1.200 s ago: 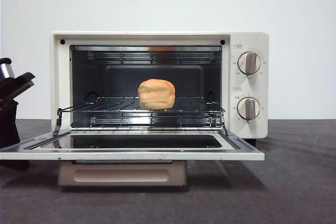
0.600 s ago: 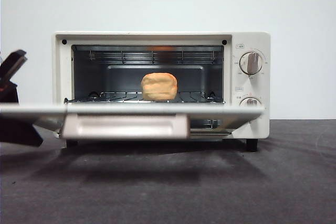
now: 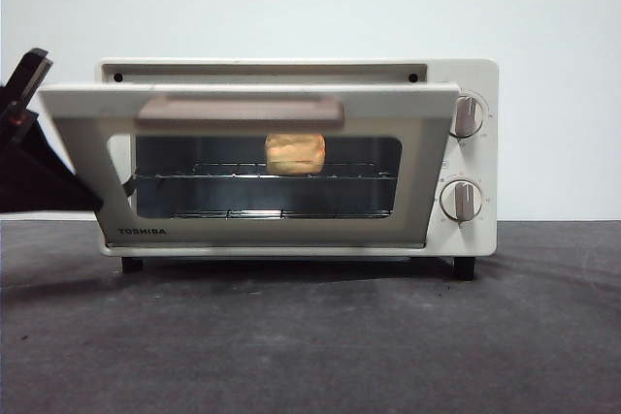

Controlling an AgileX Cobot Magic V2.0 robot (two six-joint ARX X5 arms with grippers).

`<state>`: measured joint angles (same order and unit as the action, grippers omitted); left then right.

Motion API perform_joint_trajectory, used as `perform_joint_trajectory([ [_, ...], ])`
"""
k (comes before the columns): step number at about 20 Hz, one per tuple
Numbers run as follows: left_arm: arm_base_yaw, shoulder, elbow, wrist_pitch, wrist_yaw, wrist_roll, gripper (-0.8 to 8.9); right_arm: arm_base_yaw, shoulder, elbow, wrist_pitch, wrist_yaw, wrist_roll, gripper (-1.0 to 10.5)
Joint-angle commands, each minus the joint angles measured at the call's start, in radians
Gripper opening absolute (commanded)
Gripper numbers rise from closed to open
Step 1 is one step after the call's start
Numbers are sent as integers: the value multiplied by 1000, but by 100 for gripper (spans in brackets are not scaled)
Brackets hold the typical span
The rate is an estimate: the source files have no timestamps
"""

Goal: The left arm flap open the oven, the right arm pick bread and place it into oven, the left arm flap close the oven

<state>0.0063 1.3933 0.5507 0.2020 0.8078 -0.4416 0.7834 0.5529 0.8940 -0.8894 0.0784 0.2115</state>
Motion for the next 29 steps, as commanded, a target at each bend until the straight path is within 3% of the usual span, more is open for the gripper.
perform_joint_trajectory([
  [1,1,-2,34,127,17,-24,11,5,5,10,5,1,16,431],
  [7,1,-2,34,184,17,-51,11,5,6,10,6,2,16,431],
  [17,-32,-146,34,88,8,-37,12,5,7,10,7,2,12,431],
  [29,-135,-555,101,-348,-198,121,12,5,8,10,55,5,9,431],
])
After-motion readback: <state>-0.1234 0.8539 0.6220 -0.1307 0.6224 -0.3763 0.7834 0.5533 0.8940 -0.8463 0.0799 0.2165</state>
